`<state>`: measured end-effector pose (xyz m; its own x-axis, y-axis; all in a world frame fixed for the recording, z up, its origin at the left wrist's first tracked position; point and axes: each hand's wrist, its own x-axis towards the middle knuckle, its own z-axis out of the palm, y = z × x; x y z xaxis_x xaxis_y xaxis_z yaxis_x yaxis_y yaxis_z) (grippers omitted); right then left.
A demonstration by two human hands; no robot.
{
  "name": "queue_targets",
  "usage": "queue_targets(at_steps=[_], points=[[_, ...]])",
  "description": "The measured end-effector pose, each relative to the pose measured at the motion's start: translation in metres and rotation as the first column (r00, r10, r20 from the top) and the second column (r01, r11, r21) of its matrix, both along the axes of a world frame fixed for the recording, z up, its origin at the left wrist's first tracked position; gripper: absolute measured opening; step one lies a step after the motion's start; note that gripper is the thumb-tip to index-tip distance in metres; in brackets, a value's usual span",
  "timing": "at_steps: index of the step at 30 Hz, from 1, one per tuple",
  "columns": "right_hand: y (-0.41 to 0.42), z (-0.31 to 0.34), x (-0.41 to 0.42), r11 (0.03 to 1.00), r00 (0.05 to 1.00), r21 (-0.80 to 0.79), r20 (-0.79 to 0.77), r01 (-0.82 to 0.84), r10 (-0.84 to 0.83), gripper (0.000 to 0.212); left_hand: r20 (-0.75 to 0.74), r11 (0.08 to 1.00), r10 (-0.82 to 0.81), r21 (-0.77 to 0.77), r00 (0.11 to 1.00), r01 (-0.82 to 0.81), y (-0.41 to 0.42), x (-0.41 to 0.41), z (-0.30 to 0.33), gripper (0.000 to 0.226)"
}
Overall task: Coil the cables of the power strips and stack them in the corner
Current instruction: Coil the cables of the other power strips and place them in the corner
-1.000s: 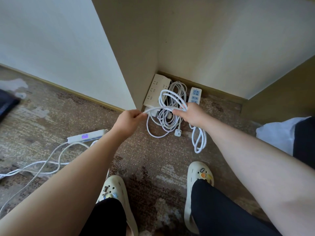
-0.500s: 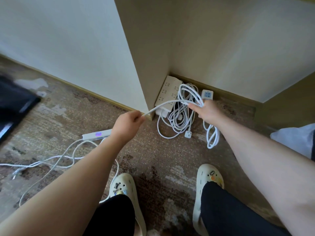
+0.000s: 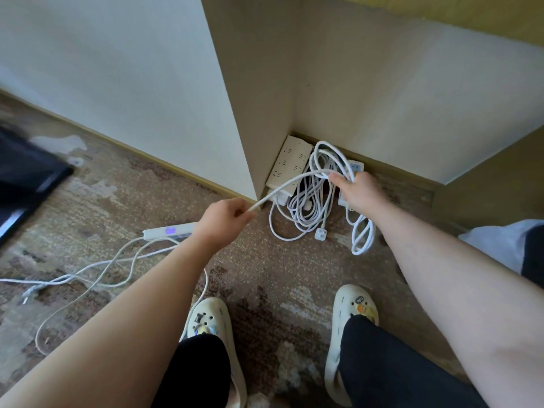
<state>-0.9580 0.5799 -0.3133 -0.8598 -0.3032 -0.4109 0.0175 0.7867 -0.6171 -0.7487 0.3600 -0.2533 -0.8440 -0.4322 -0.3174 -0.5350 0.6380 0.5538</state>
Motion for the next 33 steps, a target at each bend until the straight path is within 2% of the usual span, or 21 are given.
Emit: queue_targets(at_steps=[5, 9, 12, 13, 15, 17, 18, 19, 21, 23, 24, 26, 28, 31, 33], points=[[0.008, -0.003, -0.003, 0.999, 0.998, 0.04, -0.044, 0.036, -0.034, 0.054, 0.007, 0.986, -0.072, -0.15, 0.997, 0.072, -0.011, -0.001, -0.015, 0.035], [0.003, -0.008, -0.005, 0.998, 0.998, 0.009, 0.004, 0.055, -0.055, 0.051, 0.216, 0.996, -0.043, -0.063, 0.975, 0.058, -0.017, -0.006, -0.024, 0.035], [-0.003, 0.002, -0.012, 0.998, 0.998, -0.036, 0.01, 0.06, -0.06, 0.053, 0.16, 0.985, 0.046, 0.156, 0.986, -0.071, -0.011, -0.02, -0.019, 0.033], [-0.003, 0.006, -0.014, 0.996, 0.997, -0.06, 0.026, 0.073, -0.072, 0.054, 0.096, 0.948, 0.113, 0.287, 0.989, -0.136, -0.006, -0.026, -0.014, 0.033], [-0.002, 0.015, -0.014, 0.994, 0.997, -0.088, 0.047, 0.063, -0.059, 0.053, -0.011, 0.807, 0.264, 0.55, 0.964, -0.215, 0.005, -0.037, -0.002, 0.034], [0.004, 0.02, -0.012, 0.998, 0.998, -0.068, 0.058, 0.004, 0.0, 0.052, -0.038, 0.706, 0.334, 0.672, 0.942, -0.223, 0.012, -0.042, 0.008, 0.035], [0.008, 0.021, -0.01, 0.998, 0.998, -0.059, 0.057, -0.004, 0.008, 0.051, -0.045, 0.717, 0.328, 0.662, 0.944, -0.218, 0.012, -0.04, 0.011, 0.034], [0.013, 0.021, -0.009, 0.998, 0.999, -0.059, 0.049, 0.008, -0.006, 0.05, -0.062, 0.782, 0.291, 0.59, 0.955, -0.2, 0.01, -0.036, 0.011, 0.034], [0.02, 0.021, -0.009, 0.996, 0.998, -0.068, 0.022, 0.066, -0.065, 0.051, -0.053, 0.955, 0.103, 0.283, 0.993, -0.084, -0.002, -0.023, 0.009, 0.032], [0.023, 0.019, -0.012, 0.991, 0.993, -0.066, -0.001, 0.118, -0.118, 0.054, 0.029, 0.997, -0.067, 0.032, 0.997, 0.066, -0.013, -0.009, 0.006, 0.032], [0.022, 0.019, -0.013, 0.988, 0.99, -0.068, -0.008, 0.14, -0.141, 0.055, 0.059, 0.995, -0.093, -0.018, 0.994, 0.094, -0.019, -0.003, 0.005, 0.033], [0.02, 0.021, -0.014, 0.978, 0.982, -0.092, -0.013, 0.188, -0.19, 0.056, 0.091, 0.996, -0.062, -0.059, 0.994, 0.068, -0.03, 0.007, 0.005, 0.032], [0.017, 0.024, -0.013, 0.975, 0.98, -0.107, -0.023, 0.193, -0.196, 0.055, 0.098, 0.999, 0.026, -0.033, 0.995, -0.023, -0.038, 0.016, 0.008, 0.031], [0.008, 0.027, -0.005, 0.978, 0.982, -0.092, -0.032, 0.185, -0.189, 0.057, 0.051, 0.96, 0.23, 0.153, 0.972, -0.235, -0.031, 0.016, 0.017, 0.034], [-0.001, 0.029, 0.002, 0.977, 0.983, -0.112, -0.004, 0.183, -0.184, 0.056, -0.043, 0.926, 0.311, 0.238, 0.949, -0.293, -0.007, -0.001, 0.031, 0.037]])
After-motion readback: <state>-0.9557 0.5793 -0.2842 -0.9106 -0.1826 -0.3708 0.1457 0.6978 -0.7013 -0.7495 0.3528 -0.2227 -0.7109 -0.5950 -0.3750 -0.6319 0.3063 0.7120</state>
